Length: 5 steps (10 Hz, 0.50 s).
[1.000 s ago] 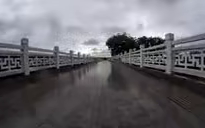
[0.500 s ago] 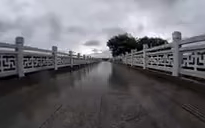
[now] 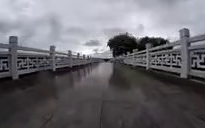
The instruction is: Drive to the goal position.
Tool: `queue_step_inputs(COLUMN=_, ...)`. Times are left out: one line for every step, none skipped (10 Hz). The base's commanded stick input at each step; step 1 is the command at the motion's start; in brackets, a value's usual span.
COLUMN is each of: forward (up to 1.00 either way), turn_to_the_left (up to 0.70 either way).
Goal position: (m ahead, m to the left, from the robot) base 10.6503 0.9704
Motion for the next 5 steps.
queue_step_inputs(forward=0.60, turn_to_the_left=0.00)
queue_step_inputs(forward=0.60, turn_to_the_left=0.00)
queue_step_inputs(forward=0.60, turn_to_the_left=-0.10)
queue_step_inputs(forward=0.60, turn_to_the_left=-0.12)
queue_step_inputs(forward=0.60, turn_to_the_left=-0.13)
